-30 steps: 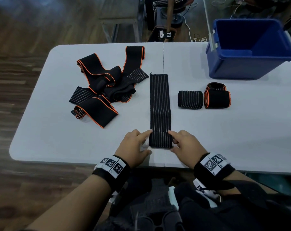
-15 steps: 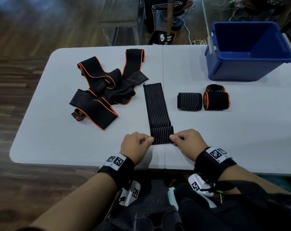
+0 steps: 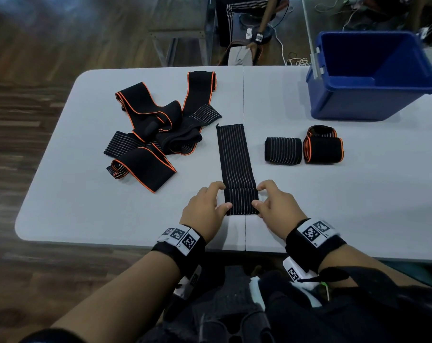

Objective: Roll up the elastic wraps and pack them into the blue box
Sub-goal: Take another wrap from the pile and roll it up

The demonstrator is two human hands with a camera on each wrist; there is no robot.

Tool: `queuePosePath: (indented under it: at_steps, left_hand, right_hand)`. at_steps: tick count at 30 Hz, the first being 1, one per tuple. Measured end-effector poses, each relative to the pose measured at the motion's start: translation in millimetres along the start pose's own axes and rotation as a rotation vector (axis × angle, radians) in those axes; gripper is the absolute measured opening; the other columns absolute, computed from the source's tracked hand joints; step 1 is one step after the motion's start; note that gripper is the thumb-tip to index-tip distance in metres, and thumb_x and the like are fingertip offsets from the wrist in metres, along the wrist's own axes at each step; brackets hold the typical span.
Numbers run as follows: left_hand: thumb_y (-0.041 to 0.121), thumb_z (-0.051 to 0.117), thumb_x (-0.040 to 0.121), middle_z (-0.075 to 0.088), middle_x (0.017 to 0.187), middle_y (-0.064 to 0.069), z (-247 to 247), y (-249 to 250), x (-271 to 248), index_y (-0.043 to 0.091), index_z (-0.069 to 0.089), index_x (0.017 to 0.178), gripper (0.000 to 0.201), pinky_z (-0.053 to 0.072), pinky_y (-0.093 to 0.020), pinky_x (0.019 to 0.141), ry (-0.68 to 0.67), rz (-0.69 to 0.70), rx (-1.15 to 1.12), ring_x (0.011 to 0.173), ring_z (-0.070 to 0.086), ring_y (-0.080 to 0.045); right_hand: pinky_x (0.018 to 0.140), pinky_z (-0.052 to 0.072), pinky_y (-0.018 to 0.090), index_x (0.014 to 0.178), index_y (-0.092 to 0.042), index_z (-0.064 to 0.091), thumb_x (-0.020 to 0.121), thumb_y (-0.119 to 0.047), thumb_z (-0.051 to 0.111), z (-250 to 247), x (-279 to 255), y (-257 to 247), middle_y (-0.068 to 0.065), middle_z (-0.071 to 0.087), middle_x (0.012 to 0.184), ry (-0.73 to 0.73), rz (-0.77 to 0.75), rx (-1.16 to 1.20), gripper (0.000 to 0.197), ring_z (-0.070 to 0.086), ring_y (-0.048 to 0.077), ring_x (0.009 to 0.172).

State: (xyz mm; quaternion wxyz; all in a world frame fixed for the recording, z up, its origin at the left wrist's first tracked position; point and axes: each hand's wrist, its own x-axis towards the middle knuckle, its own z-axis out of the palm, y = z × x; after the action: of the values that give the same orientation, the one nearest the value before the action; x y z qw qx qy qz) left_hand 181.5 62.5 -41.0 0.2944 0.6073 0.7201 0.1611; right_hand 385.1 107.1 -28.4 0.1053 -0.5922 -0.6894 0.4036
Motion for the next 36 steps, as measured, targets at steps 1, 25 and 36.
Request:
queuePosePath:
  at_steps: [1,25,36]
  left_hand:
    - [0.039,0.059,0.093,0.055,0.090,0.003,1.3,0.2,-1.5,0.039,0.041,0.123,0.035,0.053,-0.046,0.077,0.005,0.021,0.030,0.084,0.057,-0.022]
    - [0.041,0.051,0.098,0.067,0.096,0.006,-10.7,-3.1,6.2,0.025,0.068,0.107,0.024,0.042,-0.028,0.076,-0.088,-0.058,-0.075,0.091,0.059,-0.014]
    - [0.043,0.058,0.094,0.065,0.071,0.005,-7.3,2.8,8.1,0.022,0.065,0.077,0.028,0.046,-0.028,0.064,-0.036,-0.196,-0.141,0.071,0.060,-0.014]
  right_hand:
    - [0.077,0.056,0.043,0.118,-0.027,0.044,0.096,-0.028,0.057,0.6,0.0,0.6,0.005,0.067,0.065,0.004,-0.009,0.000,0.024,0.069,0.020,0.071]
    - [0.048,0.048,0.029,0.099,-0.024,0.064,0.095,-0.033,0.061,-5.5,1.6,1.5,0.006,0.065,0.074,-0.073,0.146,0.345,0.010,0.053,0.012,0.055]
    - [0.052,0.053,0.034,0.076,0.001,0.061,0.091,-0.040,0.065,-7.1,8.5,-3.7,0.015,0.071,0.070,-0.081,0.226,0.325,0.044,0.056,0.020,0.052]
